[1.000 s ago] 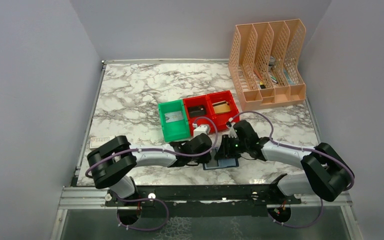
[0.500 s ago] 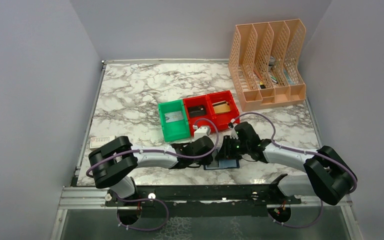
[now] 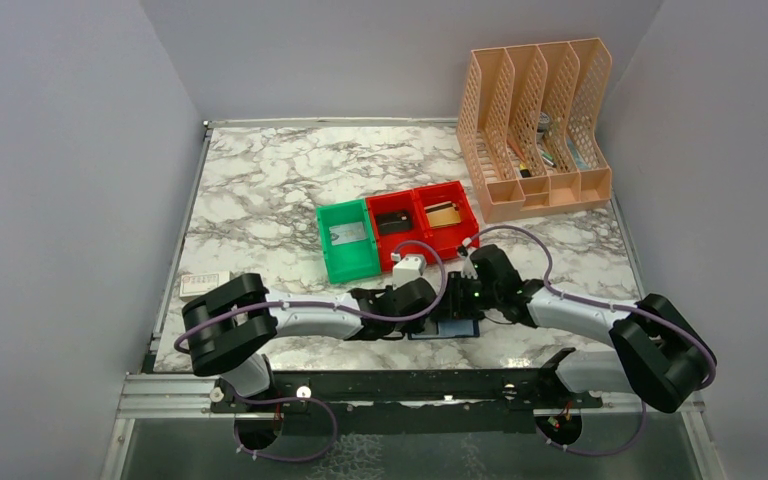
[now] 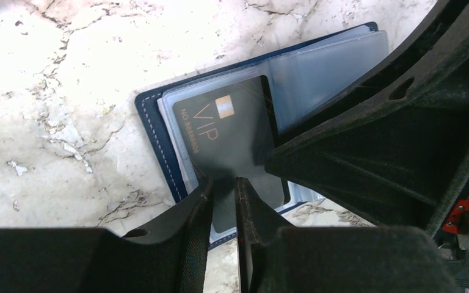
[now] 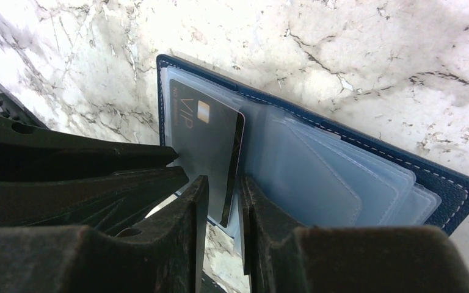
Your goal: Take the credit cards out of the card holder
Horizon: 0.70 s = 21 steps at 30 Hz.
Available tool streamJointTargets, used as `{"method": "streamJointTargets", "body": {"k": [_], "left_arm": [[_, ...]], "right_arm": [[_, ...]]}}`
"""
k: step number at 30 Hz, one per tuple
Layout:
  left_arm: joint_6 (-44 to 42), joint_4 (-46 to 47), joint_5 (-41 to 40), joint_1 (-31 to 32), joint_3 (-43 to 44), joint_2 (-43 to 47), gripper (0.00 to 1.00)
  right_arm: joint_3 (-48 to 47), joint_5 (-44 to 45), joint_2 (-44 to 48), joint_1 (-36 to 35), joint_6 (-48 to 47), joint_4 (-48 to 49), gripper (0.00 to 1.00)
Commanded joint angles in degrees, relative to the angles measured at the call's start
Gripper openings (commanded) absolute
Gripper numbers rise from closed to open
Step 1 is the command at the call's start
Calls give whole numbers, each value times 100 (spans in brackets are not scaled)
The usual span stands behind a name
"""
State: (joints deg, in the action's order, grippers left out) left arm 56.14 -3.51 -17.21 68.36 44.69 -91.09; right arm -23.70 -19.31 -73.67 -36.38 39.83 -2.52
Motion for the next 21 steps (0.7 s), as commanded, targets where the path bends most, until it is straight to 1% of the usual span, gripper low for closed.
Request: {"method": "streamJointTargets", "body": {"k": [1, 7, 12, 15, 21], "left_arm": [[47, -640, -465, 76, 76, -23, 25], [55, -732, -501, 80, 79, -9, 29], [-3, -764, -481, 74, 165, -137, 29], [-123, -624, -286, 74, 236, -271, 24], [-103, -579, -84, 89, 237, -479, 6]], "right_arm": [[234, 250, 36, -1, -116, -422, 26], [256, 168, 37, -1, -101, -336, 26], [311, 86, 160, 0, -116, -235, 25], [370, -77, 197, -1, -52, -68, 24], [538, -453, 144, 66, 321, 454, 20]]}}
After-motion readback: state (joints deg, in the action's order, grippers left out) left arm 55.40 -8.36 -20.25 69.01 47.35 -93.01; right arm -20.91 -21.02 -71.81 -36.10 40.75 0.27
